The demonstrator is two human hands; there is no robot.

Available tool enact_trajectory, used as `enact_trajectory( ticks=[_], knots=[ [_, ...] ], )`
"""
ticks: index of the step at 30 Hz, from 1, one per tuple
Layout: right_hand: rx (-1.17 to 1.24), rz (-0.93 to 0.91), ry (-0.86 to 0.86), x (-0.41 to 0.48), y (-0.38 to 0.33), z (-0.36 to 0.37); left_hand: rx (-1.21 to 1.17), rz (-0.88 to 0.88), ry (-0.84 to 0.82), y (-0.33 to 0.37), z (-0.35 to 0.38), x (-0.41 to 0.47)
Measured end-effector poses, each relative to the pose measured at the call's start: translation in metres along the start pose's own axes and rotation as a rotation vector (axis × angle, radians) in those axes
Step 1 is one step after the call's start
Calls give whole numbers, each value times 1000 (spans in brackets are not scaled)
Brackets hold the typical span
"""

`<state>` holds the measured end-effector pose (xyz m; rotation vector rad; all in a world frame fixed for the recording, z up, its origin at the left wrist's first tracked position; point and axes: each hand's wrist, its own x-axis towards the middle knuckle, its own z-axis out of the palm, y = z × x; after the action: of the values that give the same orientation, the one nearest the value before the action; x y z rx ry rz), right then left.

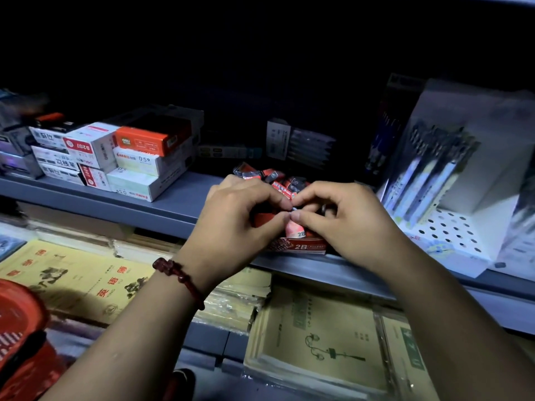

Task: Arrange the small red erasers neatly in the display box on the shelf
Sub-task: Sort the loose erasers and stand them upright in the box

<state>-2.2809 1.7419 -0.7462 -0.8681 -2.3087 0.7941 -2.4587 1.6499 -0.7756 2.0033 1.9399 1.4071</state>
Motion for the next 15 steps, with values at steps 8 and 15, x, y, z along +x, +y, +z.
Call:
enact_trajectory(
  ticks=[8, 15],
  knots=[
    [-44, -23, -3, 2, 2, 1, 46, 54, -26, 1, -1, -2],
    [-55, -44, 7, 5, 6, 3, 135, 87, -42, 0, -1, -2]
  ],
)
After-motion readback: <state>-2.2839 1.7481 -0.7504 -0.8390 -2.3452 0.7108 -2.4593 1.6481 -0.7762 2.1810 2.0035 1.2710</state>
